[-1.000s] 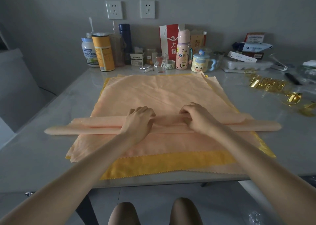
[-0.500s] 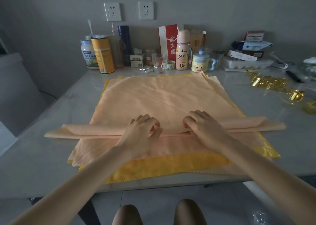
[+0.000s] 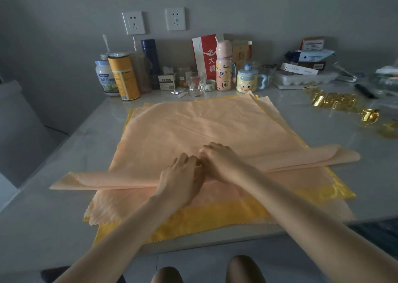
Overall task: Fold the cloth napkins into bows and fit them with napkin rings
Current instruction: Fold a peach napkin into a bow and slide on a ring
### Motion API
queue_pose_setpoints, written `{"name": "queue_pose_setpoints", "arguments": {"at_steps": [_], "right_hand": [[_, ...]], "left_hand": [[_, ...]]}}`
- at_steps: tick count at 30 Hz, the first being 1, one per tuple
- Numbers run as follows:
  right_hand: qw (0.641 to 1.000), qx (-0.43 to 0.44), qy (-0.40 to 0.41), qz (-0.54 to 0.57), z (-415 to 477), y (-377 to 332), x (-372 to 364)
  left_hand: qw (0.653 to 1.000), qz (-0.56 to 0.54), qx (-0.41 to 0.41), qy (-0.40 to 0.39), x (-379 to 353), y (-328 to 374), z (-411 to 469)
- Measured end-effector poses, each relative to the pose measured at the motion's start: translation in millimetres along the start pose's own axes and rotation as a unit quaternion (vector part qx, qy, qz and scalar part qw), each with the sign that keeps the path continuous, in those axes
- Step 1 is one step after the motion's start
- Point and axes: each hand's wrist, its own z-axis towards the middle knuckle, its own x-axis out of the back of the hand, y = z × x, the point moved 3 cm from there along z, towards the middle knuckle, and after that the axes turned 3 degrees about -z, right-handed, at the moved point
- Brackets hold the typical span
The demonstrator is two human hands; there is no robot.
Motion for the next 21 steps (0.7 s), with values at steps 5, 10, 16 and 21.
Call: {"name": "queue_pose_setpoints", "arguments": {"at_steps": [5,10,16,21], "right_hand": [[0.999,-0.047,-0.006,0.014,-7,7,-16],[0.996,-0.080,-0.039,0.004,-27,30,-13],[0.988,-0.149,-0.037,-0.013,-64,89,-6],[0.977,-0.204,-0.057,-0.014,-89,134,-1]], "left_hand": [[0.994,0.063,0.034,-0.080,-15,-12,0],[0.989,0.060,0.054,-0.126,-18,-13,0],[0.988,0.065,0.049,-0.132,-15,-15,-5],[0.986,0.068,0.060,-0.141,-12,-11,-5]]}}
